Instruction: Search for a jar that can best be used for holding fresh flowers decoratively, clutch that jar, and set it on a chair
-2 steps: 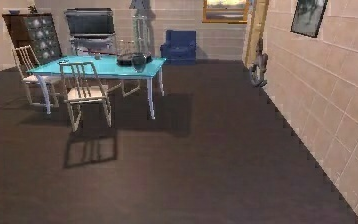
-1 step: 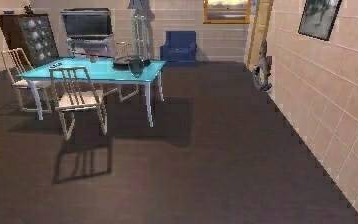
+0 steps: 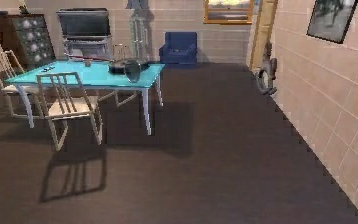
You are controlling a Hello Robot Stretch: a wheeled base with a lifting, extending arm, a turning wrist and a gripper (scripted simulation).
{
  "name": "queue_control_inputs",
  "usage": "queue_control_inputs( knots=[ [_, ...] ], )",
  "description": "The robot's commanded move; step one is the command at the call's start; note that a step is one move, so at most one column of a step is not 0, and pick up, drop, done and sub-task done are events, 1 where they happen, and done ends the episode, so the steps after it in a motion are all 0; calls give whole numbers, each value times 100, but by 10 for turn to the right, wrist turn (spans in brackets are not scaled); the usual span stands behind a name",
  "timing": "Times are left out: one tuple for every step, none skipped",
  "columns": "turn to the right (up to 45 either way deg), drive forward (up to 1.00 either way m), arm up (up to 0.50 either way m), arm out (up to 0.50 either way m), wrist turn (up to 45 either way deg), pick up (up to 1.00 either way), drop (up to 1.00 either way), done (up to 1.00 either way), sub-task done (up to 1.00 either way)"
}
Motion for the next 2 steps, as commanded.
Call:
queue_control_inputs(
  knots=[
    [90,0,0,0,0,0,0,0,0],
    [0,100,0,0,0,0,0,0,0]
  ],
)
